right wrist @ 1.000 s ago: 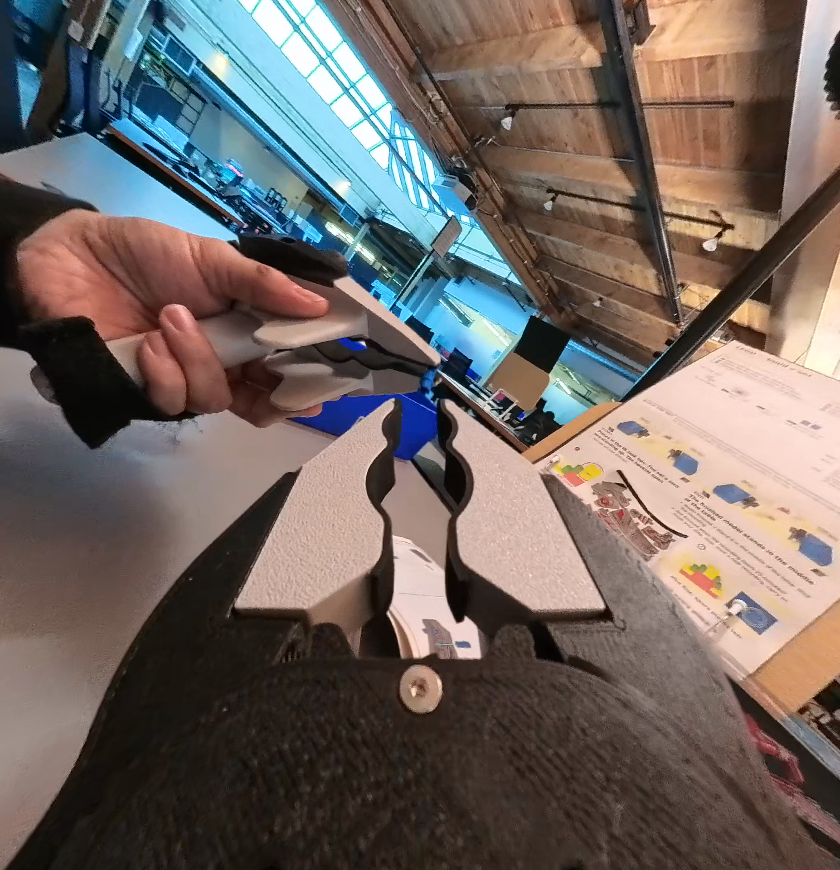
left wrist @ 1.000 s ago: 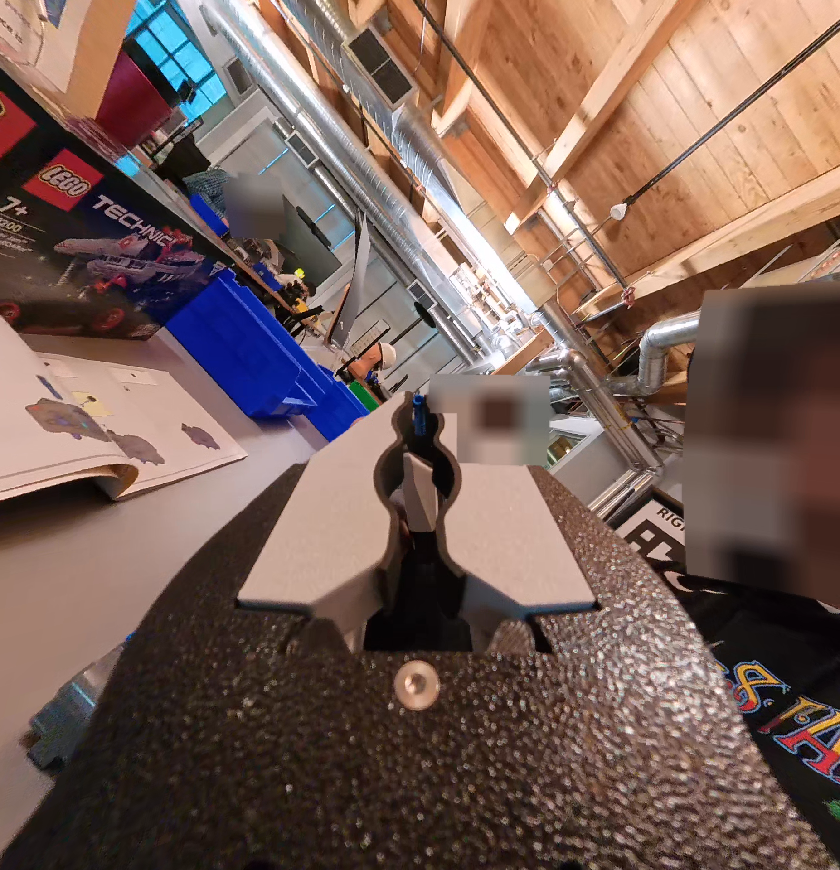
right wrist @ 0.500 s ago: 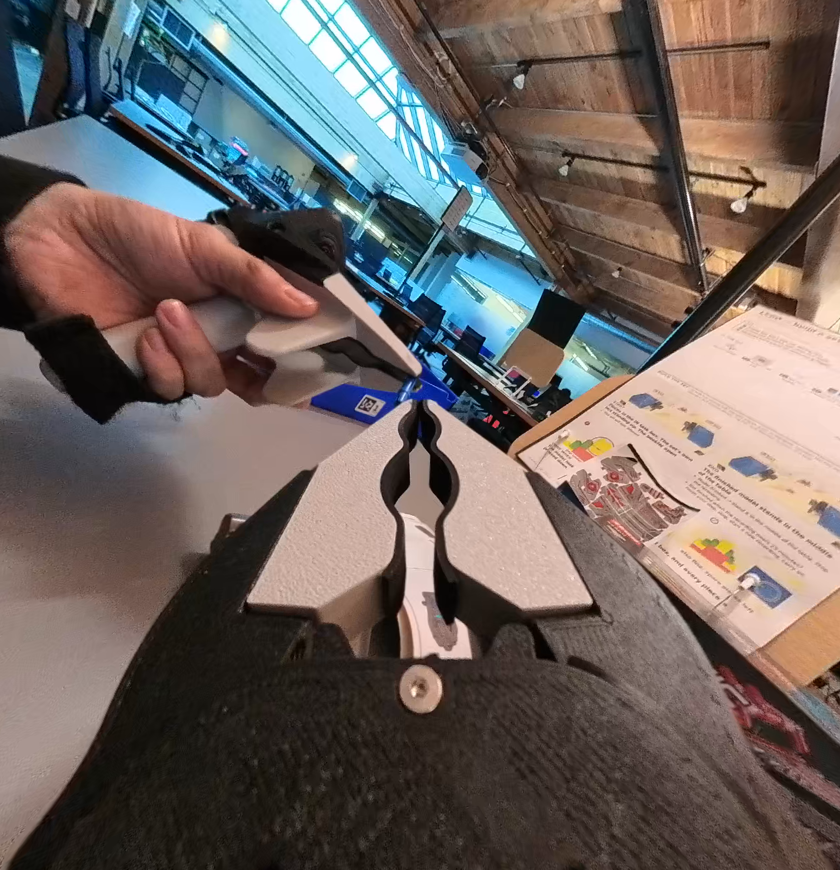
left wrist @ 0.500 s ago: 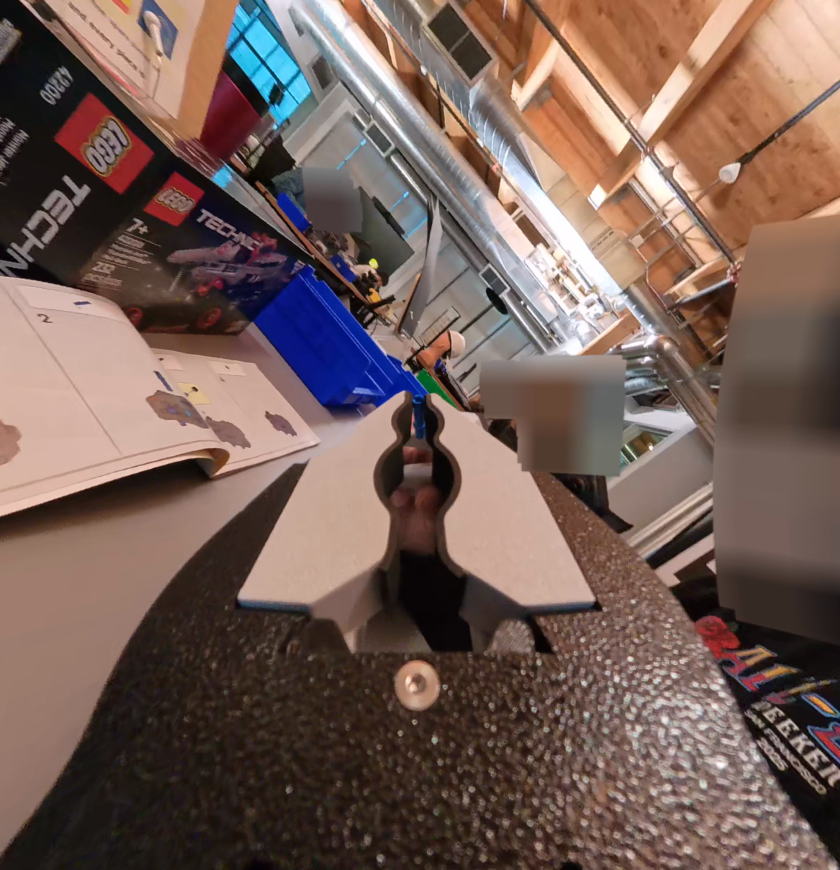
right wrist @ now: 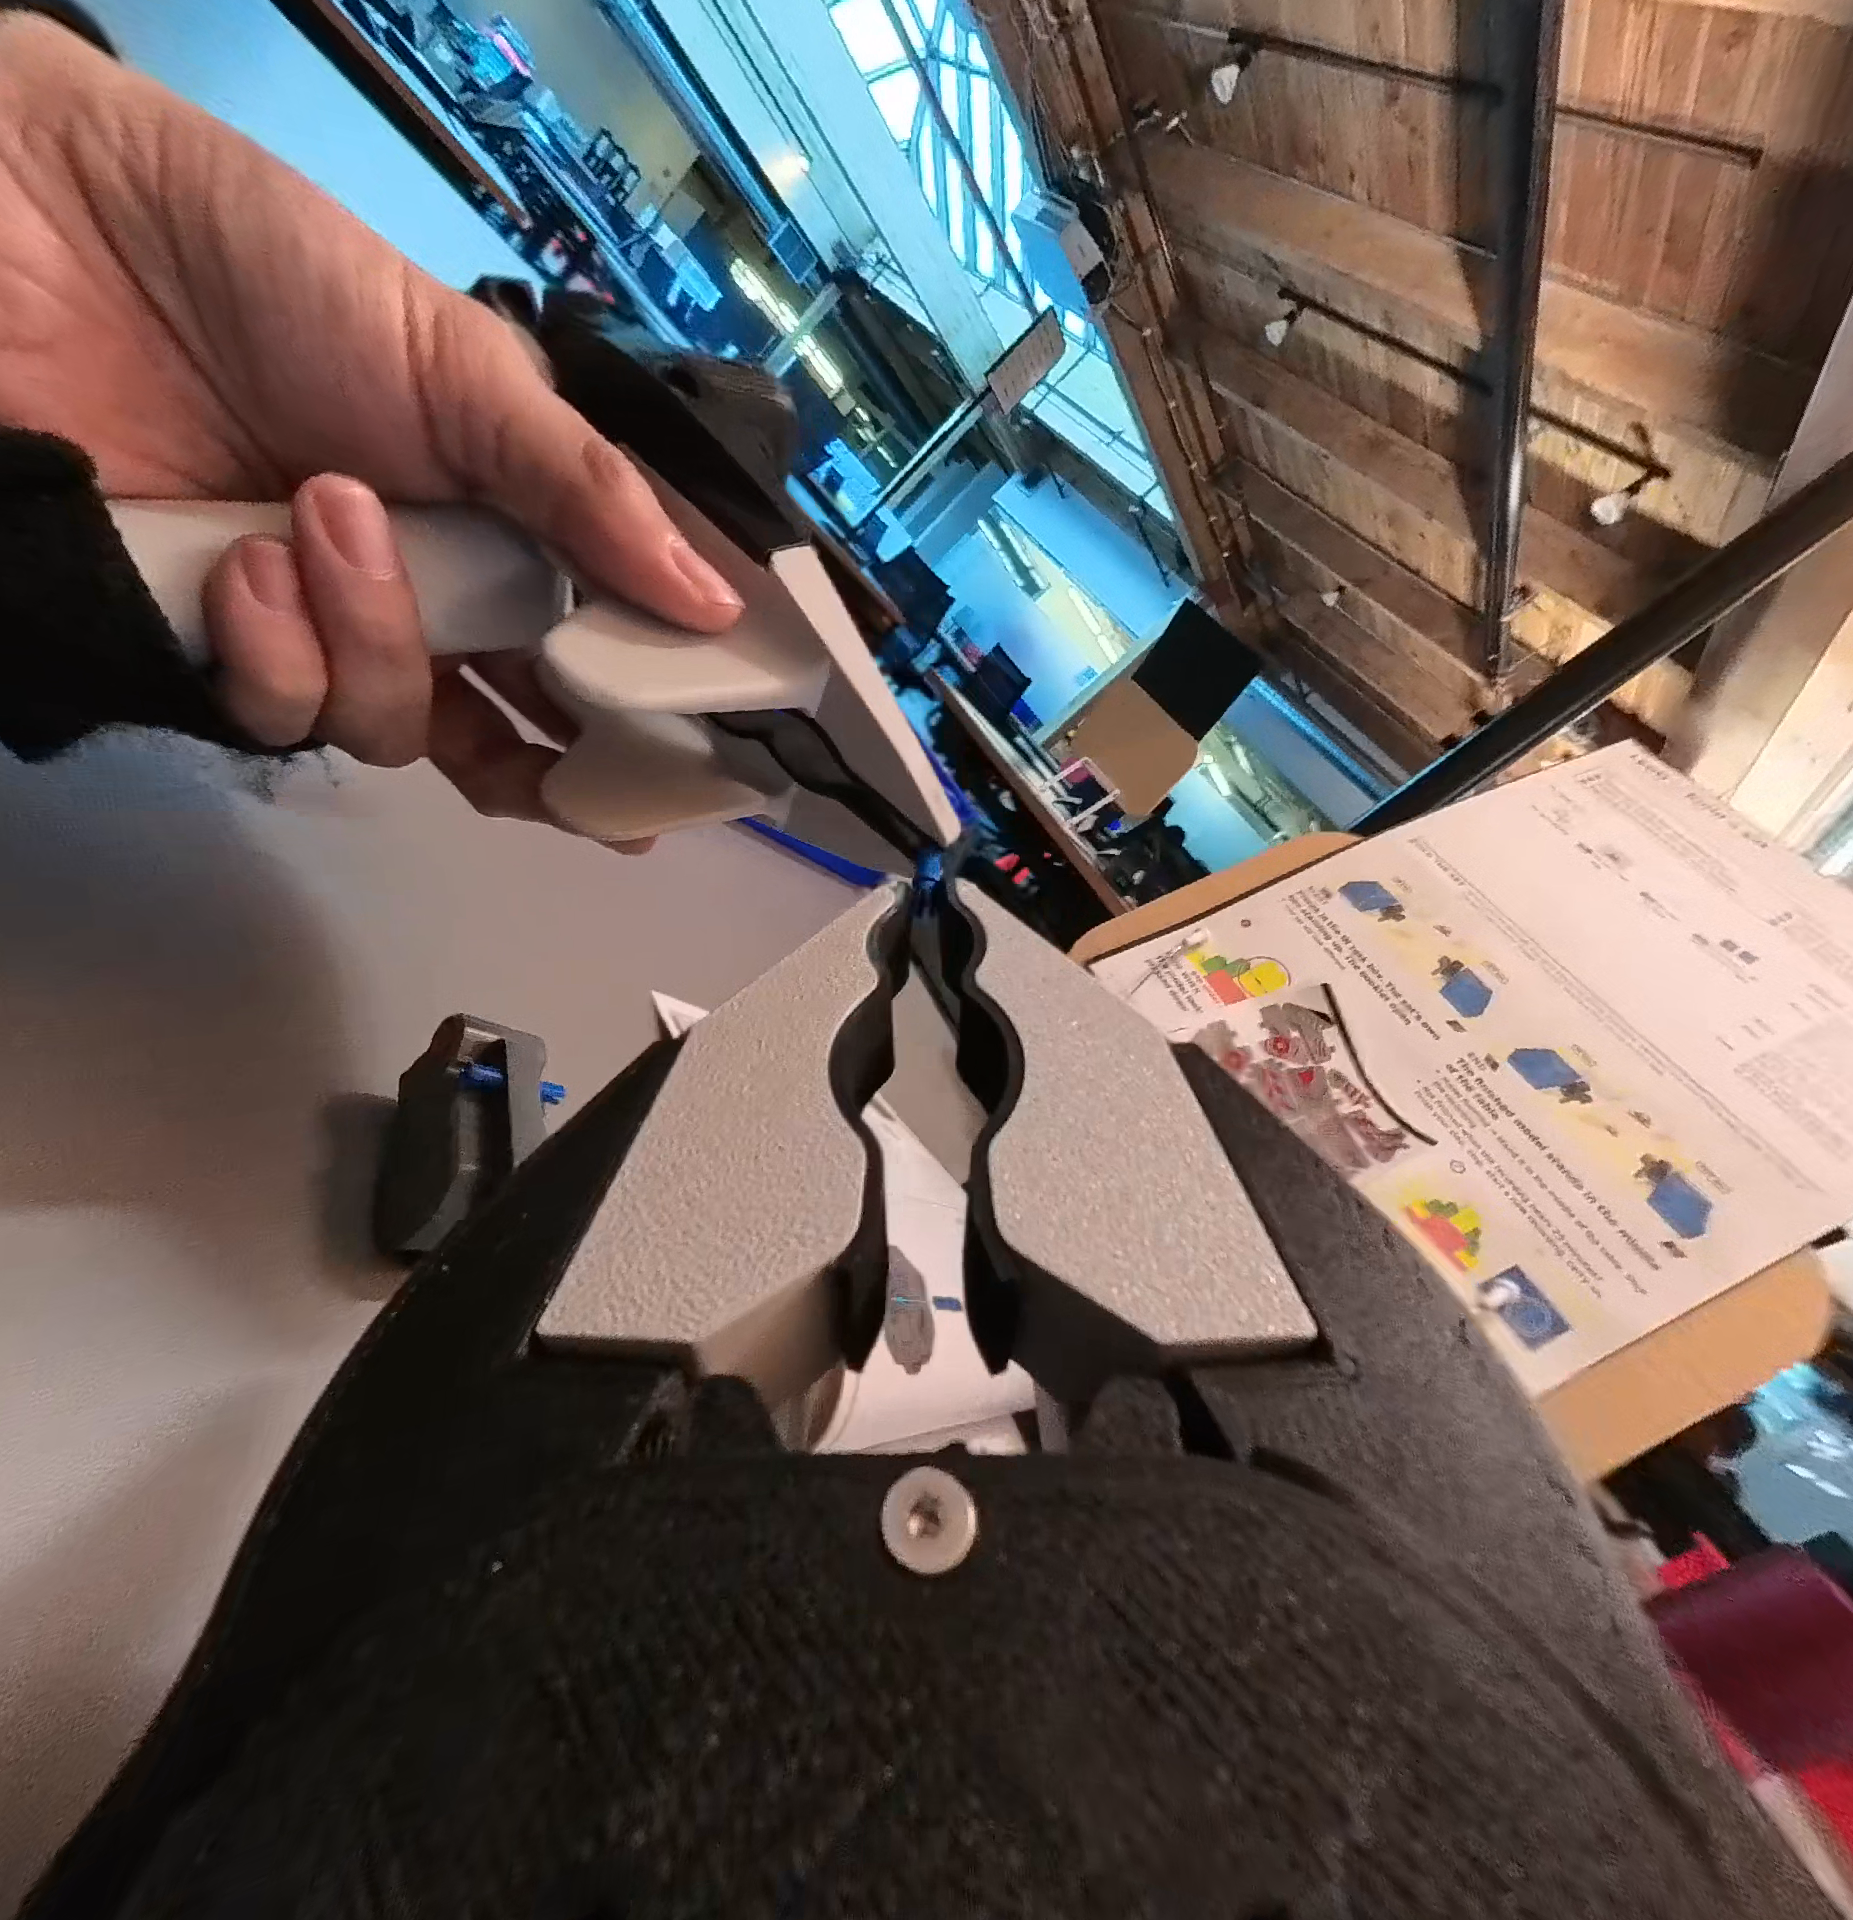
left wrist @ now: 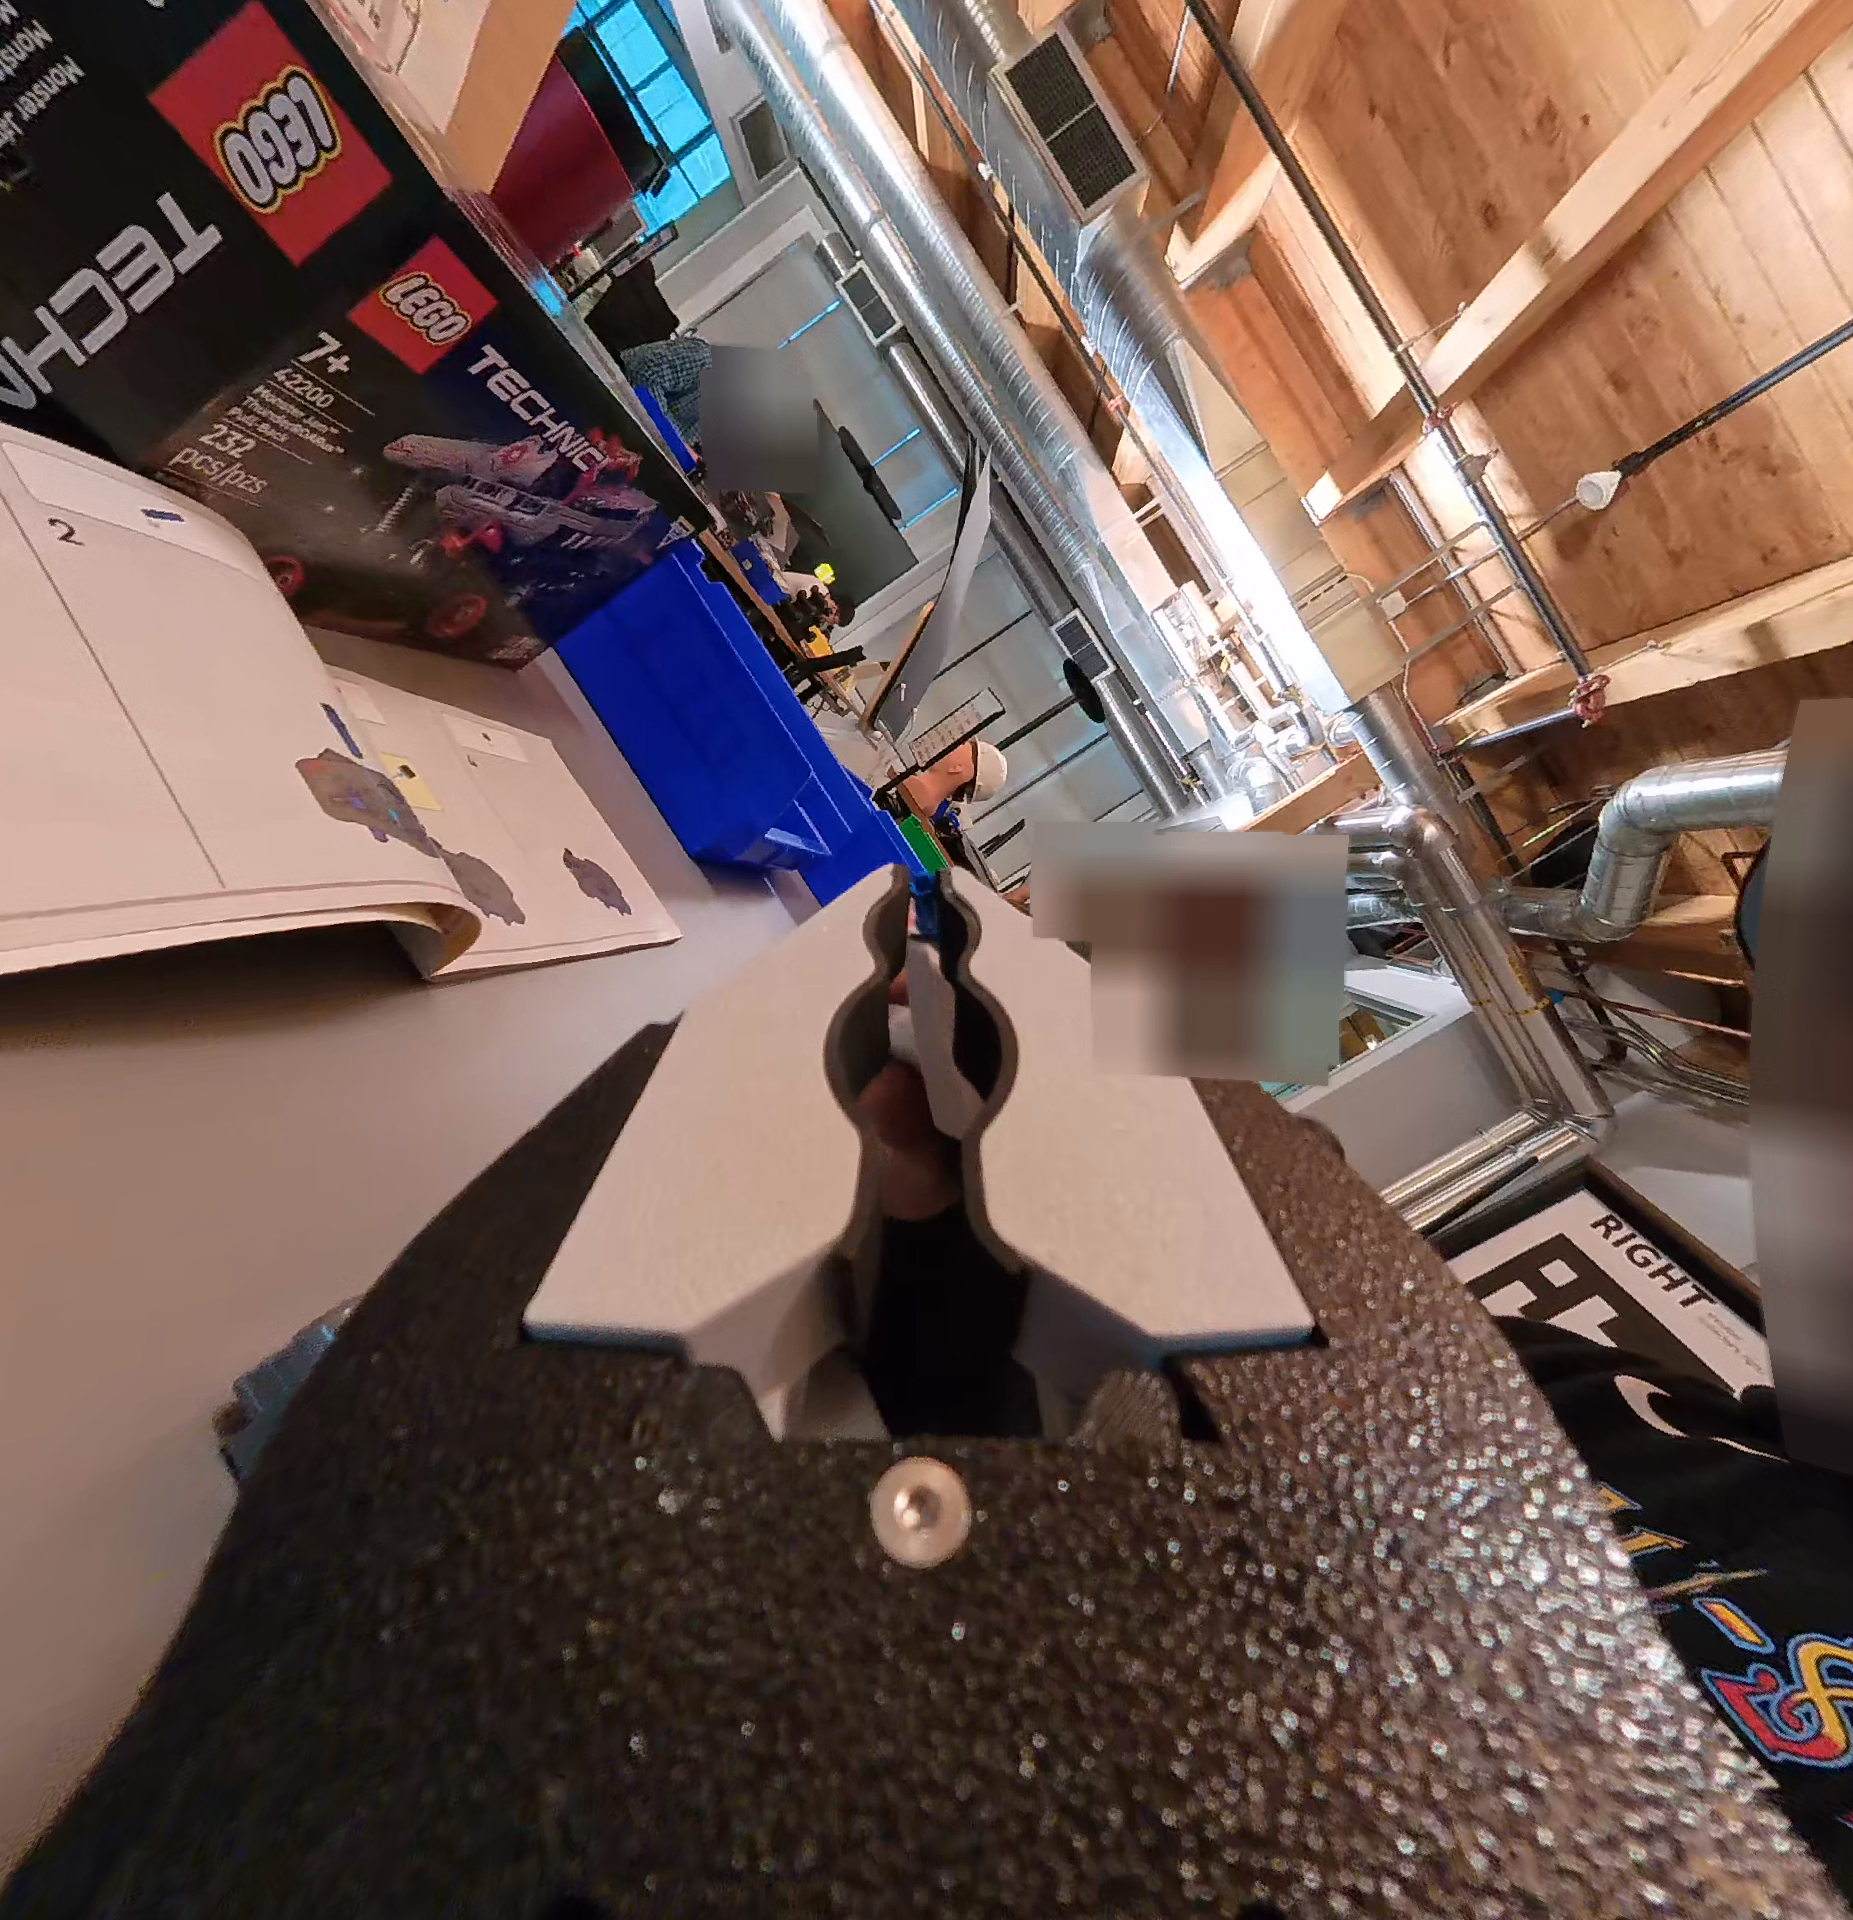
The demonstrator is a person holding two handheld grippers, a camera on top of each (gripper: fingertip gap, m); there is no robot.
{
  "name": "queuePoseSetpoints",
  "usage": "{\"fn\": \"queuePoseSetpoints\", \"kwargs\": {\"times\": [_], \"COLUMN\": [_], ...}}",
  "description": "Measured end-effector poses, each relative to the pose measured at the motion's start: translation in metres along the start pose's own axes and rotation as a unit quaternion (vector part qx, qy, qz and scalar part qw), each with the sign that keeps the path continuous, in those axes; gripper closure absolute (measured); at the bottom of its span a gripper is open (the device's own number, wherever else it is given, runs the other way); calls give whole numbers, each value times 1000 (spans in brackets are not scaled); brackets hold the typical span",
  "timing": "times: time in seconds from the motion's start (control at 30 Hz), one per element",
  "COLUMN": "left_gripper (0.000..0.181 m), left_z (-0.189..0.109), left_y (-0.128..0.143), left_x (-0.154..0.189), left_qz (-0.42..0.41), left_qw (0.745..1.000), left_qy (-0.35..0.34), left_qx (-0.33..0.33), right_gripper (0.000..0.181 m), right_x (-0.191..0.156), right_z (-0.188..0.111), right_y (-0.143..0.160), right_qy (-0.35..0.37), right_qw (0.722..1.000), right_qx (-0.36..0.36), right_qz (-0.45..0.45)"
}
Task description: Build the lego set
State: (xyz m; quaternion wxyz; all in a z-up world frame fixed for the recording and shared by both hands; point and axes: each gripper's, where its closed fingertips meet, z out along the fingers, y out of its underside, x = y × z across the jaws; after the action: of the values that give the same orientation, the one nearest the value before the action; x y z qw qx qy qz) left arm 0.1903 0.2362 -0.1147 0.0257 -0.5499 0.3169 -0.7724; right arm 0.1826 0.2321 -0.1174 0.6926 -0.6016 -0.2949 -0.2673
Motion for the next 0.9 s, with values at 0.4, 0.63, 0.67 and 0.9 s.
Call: {"fn": "queuePoseSetpoints", "kwargs": {"times": [0.4, 0.63, 0.67, 0.9], "left_gripper": [153, 92, 91, 111], "left_z": [-29, -61, -58, -47], "left_y": [16, 69, 77, 87], "left_x": [-37, -91, -91, -110], "left_qz": [361, 404, 386, 344], "left_qw": [908, 780, 788, 798], "left_qy": [-170, -418, -422, -431], "left_qx": [-131, -229, -227, -243], "right_gripper": [178, 178, 178, 178], "right_x": [-12, -11, -13, -20], "right_z": [-3, -2, -1, 1], "right_y": [35, 58, 60, 58], "right_qy": [-166, -146, -143, -154], "right_qw": [899, 861, 865, 870], "right_qx": [-41, -83, -92, -98], "right_qz": [403, 480, 472, 458]}}
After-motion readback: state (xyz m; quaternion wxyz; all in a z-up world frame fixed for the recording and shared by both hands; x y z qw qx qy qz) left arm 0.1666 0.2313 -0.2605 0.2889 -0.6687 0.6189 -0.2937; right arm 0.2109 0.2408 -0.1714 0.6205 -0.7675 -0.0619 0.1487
